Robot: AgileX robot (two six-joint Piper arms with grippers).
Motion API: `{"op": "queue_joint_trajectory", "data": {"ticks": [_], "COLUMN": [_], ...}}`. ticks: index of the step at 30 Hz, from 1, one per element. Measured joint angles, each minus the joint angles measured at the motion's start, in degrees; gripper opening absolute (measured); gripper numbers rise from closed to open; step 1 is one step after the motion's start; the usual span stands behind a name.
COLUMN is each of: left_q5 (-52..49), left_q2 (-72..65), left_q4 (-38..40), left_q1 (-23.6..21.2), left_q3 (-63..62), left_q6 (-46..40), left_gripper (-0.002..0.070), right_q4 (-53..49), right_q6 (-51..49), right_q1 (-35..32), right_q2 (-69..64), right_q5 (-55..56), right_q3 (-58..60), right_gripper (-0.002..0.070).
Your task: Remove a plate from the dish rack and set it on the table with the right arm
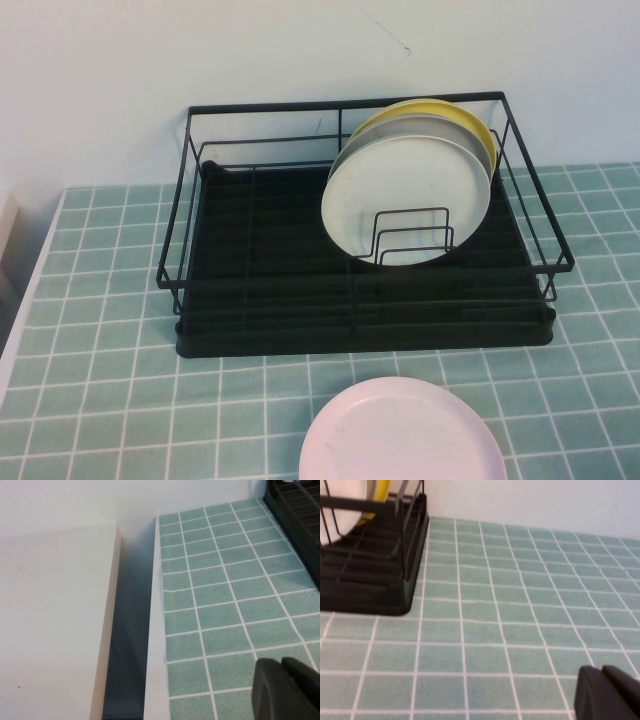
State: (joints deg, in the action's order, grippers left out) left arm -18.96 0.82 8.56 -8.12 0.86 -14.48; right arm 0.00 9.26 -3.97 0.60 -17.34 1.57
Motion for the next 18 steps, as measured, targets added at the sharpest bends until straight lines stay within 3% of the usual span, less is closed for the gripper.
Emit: {"op": "queue_joint_trajectory", "data": {"ticks": [7,10,15,18], "left_q5": [0.00,0.00,0.00,0.00], "left_q2": [0.00,0.00,0.00,0.00], "left_q4": [0.00,0.00,0.00,0.00], "left_q1": [0.00,0.00,0.00,0.00], "left_q3": [0.00,0.00,0.00,0.00], "left_q6": [0.00,0.00,0.00,0.00], "left_gripper": [-0.0004,-0.0004,-0.0004,-0.0004], "right_q4": [9.36,21.98,52.81,60.13], "right_q6": [-0.69,-4.89,-15.16,-12.32], "right_q1": [0.00,0.00,0.00,0.00], "right_q2": [0.00,0.00,0.00,0.00], "right_q5": [5.71,7.52,8.92,10.98], "right_q3": [-0.02,-0.02,-0.02,-0.02], "right_gripper": [-0.0001,-0.0001,-0.0001,-0.0001]}}
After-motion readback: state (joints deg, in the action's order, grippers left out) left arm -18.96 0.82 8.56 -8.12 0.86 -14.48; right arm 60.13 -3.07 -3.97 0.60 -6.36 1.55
